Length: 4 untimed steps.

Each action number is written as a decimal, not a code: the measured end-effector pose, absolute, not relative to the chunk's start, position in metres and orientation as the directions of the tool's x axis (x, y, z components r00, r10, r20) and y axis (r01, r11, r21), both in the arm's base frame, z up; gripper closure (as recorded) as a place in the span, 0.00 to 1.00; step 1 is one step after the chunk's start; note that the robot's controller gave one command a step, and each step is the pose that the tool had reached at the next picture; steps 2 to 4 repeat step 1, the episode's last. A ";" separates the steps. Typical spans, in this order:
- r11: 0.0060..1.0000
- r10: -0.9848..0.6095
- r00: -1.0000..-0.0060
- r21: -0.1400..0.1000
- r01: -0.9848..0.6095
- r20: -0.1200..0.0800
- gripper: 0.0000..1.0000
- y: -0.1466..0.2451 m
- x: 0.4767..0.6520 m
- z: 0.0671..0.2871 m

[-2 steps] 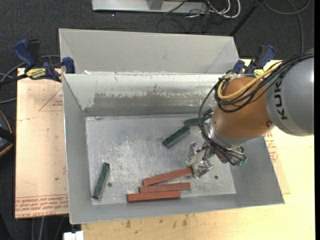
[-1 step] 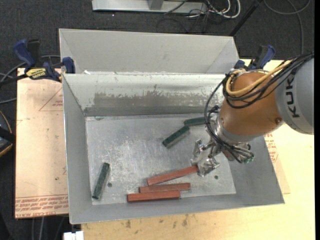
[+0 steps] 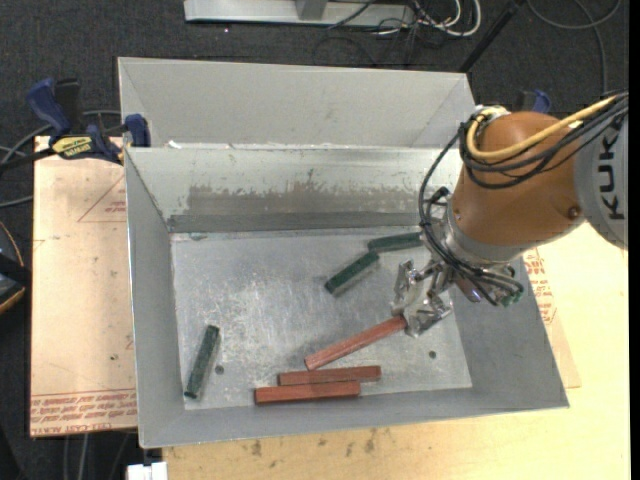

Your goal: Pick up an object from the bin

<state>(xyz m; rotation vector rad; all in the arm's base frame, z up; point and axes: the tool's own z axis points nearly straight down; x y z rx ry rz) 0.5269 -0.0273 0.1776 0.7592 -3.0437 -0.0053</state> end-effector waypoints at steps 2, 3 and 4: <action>0.881 -0.472 -0.881 0.000 -0.472 -0.003 1.00 -0.027 0.533 0.238; 0.881 -0.472 -0.881 0.000 -0.472 -0.003 1.00 -0.027 0.533 0.238; 0.881 -0.472 -0.881 0.000 -0.472 -0.003 1.00 -0.027 0.533 0.238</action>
Offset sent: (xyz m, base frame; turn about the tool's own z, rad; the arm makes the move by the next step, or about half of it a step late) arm 0.0111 0.0055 0.0518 0.0039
